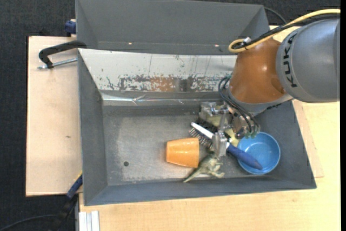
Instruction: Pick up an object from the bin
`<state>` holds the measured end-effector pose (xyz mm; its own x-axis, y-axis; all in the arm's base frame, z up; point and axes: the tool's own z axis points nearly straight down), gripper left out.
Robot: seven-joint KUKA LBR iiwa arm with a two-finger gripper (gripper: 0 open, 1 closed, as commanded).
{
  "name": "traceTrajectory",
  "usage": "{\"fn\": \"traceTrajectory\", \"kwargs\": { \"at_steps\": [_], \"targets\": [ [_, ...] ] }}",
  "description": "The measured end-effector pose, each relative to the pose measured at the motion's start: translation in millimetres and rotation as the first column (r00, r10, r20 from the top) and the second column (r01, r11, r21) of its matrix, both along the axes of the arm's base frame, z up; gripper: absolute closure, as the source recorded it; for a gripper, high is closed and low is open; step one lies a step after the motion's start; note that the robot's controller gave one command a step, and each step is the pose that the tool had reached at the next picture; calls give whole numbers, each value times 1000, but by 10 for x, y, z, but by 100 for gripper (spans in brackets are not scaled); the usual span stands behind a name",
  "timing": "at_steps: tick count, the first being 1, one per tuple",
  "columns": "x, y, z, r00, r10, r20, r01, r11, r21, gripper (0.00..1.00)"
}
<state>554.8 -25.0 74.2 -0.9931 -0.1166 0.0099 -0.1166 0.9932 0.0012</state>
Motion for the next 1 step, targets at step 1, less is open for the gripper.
{"fn": "traceTrajectory", "kwargs": {
  "at_steps": [1],
  "targets": [
    [45,-28,48,1000,-5,18,5,1000,-3,100]
  ]
}}
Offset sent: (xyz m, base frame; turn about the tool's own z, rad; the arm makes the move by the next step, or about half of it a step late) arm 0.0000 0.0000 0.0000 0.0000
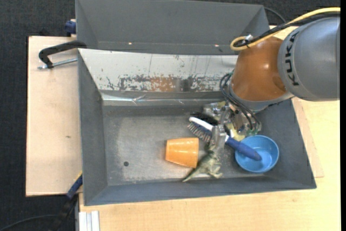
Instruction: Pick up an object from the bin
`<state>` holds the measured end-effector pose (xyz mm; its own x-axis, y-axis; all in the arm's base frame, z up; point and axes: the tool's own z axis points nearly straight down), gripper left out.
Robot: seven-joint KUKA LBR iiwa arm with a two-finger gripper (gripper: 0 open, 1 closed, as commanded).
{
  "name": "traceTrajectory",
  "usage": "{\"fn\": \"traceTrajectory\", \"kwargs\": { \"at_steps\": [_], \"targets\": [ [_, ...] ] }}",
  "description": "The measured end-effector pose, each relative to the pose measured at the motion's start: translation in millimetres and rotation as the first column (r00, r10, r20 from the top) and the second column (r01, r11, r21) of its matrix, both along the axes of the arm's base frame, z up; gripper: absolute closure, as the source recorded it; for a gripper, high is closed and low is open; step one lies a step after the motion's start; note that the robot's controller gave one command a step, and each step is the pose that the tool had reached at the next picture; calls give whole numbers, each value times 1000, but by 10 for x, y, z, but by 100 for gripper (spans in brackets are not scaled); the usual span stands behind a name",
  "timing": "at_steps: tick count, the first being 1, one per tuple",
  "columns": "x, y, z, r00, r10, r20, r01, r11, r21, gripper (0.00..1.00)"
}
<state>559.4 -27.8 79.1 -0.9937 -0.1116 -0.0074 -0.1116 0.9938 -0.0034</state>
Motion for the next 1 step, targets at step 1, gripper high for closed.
{"fn": "traceTrajectory", "kwargs": {
  "at_steps": [1],
  "targets": [
    [-35,-20,1729,1000,-27,8,27,1000,3,100]
  ]
}}
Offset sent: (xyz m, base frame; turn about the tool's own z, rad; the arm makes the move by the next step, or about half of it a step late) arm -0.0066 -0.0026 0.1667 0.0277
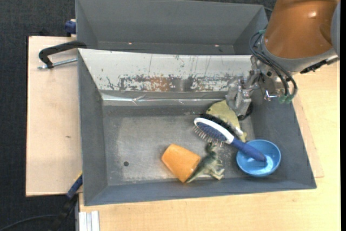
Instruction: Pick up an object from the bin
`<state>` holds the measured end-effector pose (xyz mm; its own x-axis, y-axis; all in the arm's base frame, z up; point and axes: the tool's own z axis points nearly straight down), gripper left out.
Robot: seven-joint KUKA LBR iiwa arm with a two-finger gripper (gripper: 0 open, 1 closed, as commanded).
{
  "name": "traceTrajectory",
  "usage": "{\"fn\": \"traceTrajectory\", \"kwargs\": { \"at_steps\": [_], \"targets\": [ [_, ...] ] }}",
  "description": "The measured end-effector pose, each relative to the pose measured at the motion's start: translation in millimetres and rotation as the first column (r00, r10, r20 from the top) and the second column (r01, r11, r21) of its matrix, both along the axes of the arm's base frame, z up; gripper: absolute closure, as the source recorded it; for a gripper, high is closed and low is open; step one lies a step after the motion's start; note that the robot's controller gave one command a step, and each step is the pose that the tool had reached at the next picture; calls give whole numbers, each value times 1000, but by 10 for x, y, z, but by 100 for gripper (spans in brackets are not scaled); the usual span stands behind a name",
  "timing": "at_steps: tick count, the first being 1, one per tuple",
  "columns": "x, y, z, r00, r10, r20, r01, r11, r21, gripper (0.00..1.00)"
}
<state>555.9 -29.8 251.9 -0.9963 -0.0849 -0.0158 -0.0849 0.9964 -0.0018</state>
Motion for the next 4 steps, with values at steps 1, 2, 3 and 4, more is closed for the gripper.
{"fn": "traceTrajectory", "kwargs": {
  "at_steps": [1,2,3,4],
  "targets": [
    [-341,128,-652,995,-93,-22,93,996,2,100],
    [-235,232,-1087,944,-331,-18,331,944,2,100],
    [-229,228,-1077,944,-330,-16,330,944,2,0],
    [-98,81,-1749,826,-564,-15,564,826,4,0]
  ]
}}
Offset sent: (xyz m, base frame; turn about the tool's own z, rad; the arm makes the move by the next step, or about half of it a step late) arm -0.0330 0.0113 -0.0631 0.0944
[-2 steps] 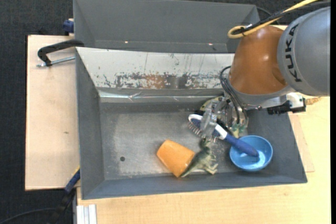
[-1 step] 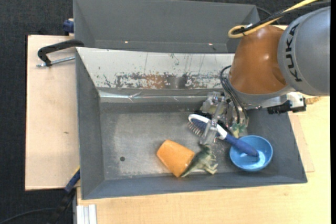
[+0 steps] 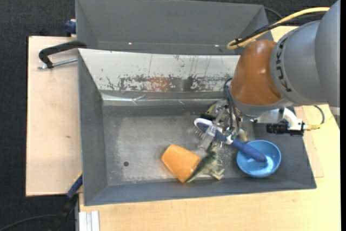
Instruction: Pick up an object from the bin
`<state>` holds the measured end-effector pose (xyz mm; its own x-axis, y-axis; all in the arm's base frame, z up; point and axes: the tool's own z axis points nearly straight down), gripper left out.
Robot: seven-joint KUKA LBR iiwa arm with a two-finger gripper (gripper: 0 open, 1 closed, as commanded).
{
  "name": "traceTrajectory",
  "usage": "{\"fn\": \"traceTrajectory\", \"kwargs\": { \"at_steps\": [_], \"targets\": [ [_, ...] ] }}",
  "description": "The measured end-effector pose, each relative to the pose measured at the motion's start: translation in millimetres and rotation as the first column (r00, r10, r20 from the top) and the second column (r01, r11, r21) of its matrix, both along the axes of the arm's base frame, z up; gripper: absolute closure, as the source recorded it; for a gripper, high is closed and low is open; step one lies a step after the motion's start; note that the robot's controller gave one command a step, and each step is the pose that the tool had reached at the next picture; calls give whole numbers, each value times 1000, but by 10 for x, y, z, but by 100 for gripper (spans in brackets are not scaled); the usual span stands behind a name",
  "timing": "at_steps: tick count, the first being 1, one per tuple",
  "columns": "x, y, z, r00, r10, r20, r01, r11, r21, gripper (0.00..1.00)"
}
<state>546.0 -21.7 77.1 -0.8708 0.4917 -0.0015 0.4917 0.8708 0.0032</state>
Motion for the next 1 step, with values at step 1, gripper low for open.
{"fn": "traceTrajectory", "kwargs": {
  "at_steps": [1],
  "targets": [
    [19,6,29,1000,1,6,-1,1000,0,100]
  ]
}}
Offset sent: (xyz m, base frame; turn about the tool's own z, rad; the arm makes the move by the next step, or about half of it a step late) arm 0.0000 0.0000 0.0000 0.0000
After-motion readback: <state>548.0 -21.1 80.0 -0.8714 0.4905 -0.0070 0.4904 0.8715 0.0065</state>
